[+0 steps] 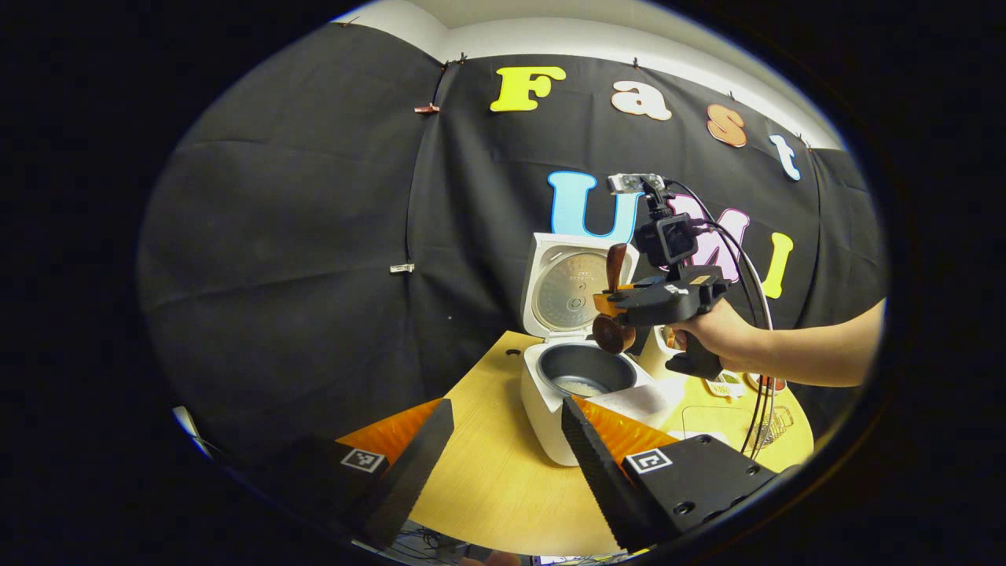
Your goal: Close the left gripper, press the button to open the rice cooker; take a wooden spoon from the chopstick holder with the right hand, scoop a spoonful of rice and pour it into the rice cooker, then put the wooden spoon back into the chopstick holder.
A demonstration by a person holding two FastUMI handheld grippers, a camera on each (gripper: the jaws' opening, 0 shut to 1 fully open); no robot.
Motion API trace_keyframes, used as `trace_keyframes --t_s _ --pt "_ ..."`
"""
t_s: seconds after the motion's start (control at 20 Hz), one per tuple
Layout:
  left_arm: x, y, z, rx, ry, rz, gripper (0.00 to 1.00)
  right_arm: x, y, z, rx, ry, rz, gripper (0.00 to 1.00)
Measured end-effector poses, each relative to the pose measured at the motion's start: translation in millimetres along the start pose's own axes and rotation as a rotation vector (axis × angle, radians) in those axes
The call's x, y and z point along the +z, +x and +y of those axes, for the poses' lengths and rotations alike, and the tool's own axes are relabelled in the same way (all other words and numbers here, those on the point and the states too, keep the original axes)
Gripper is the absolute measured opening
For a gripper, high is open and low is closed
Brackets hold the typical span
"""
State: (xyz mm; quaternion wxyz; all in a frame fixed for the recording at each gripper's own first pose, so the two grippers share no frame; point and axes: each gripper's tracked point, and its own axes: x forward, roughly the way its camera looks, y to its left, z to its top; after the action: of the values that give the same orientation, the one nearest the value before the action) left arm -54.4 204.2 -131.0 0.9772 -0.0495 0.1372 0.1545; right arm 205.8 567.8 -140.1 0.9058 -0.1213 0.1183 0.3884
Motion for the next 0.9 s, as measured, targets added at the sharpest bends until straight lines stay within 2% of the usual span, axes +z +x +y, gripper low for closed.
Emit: trace_keyframes --t_s 0.1,0.3,0.5,0.65,0.9 --pt "1 -3 -3 -0.001 0.002 -0.006 0.96 0 -3 -6 0.001 0.086 0.008 0.16" --pt "0 -9 -9 -0.012 -0.003 -0.008 0.96 15 -28 -16 0.042 0.334 -0.011 0.16" --pt "14 -20 -14 -0.013 0.015 -0.040 0.96 37 -72 -55 0.008 0.465 -0.097 0.16" --pt "27 -25 -20 -0.027 0.039 -0.073 0.96 46 -117 -90 -0.043 0.498 -0.163 0.16" --pt "35 -32 -38 -0.057 0.045 -0.095 0.96 36 -199 -154 -0.167 0.430 -0.223 0.16"
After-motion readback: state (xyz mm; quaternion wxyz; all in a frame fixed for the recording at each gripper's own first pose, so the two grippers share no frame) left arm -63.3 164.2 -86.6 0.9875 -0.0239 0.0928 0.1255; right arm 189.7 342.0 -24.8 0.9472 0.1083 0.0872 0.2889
